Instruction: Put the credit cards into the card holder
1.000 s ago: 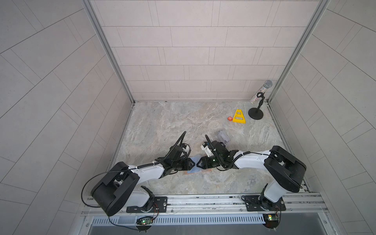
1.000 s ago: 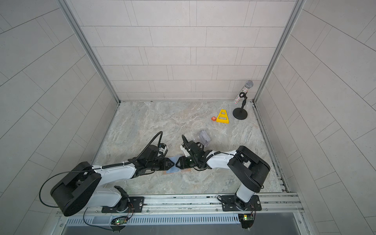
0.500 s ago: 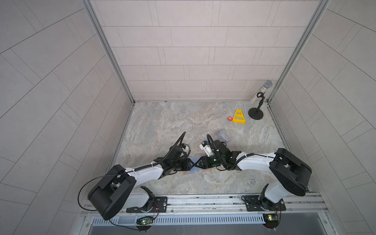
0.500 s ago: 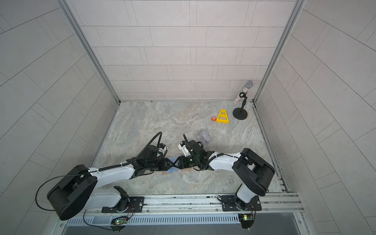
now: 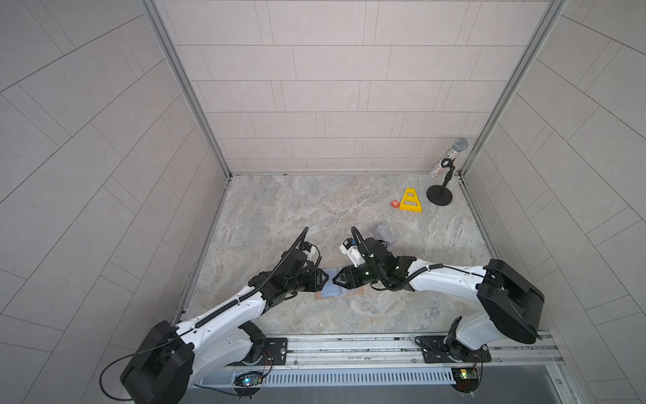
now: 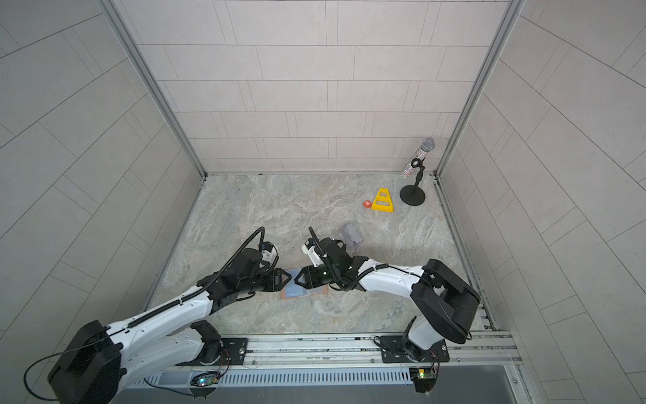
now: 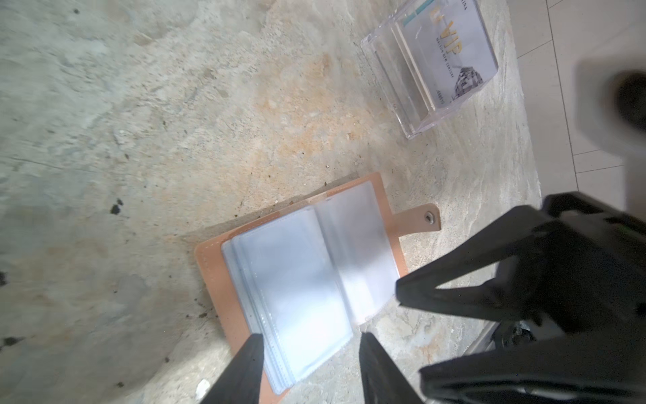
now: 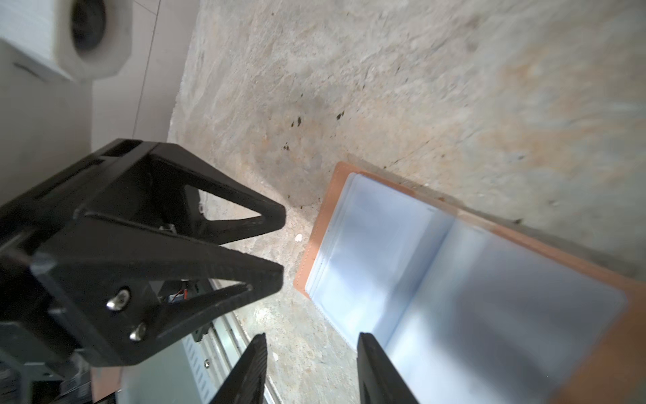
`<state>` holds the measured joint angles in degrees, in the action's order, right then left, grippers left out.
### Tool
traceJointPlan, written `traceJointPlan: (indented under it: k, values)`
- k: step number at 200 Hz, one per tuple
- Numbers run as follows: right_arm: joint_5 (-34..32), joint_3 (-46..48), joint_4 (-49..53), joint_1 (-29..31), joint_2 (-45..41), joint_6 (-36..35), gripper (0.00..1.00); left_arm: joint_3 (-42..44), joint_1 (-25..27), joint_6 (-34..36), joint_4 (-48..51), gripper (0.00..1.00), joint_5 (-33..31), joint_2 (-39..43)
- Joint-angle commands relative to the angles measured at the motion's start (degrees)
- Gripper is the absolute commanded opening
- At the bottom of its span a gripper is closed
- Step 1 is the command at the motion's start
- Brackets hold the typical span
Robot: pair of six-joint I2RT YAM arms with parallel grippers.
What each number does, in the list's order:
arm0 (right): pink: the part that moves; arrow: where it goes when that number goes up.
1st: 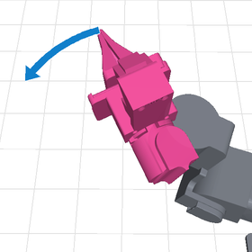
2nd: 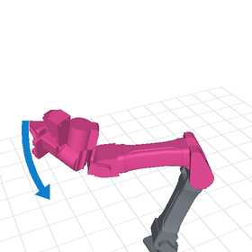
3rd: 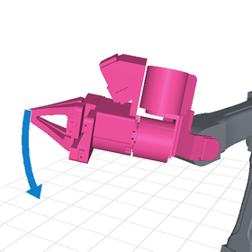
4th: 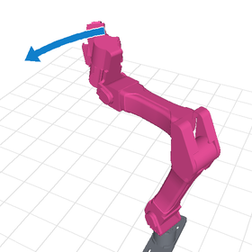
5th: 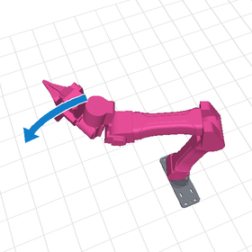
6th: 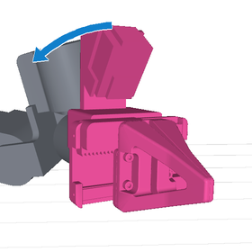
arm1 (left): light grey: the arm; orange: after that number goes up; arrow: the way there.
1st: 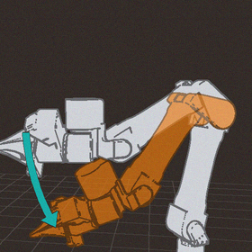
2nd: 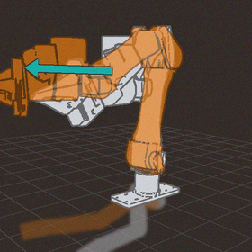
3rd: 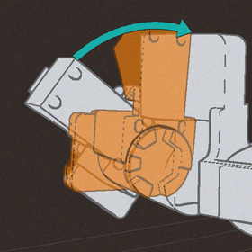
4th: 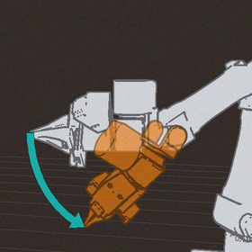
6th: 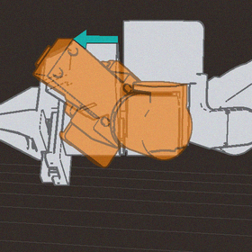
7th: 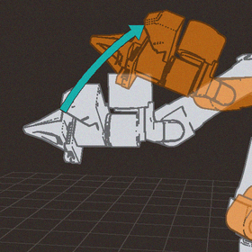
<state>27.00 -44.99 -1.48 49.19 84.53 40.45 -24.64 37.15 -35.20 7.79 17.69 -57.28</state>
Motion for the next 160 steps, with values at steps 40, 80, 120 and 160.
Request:
traceJointPlan:
  k: [40, 80, 120, 160]
  values:
    - [-20.2, -5.6, 19.2, -1.2, -15.5, -11.8, 0.48, -8.1, 0.2, 2.4, 10.6, 0.52, -5.3, 3.3]
    - [-17.7, -9.8, 28.9, -12.2, -18.1, -16.1, 0.49, -12.9, 0.1, 2.6, 12.1, 0.58, -6.2, 1.6]
    - [-11.4, -13.9, 34.7, -25.2, -14.3, -22.2, 0.50, -20.5, 0.1, 0.6, 9.7, 0.59, -3.1, -8.9]
    - [-10.0, -19.5, 39.7, -30.2, -6.4, -29.2, 0.52, -30.9, 0.1, -1.6, 7.5, 0.61, -0.9, -23.1]
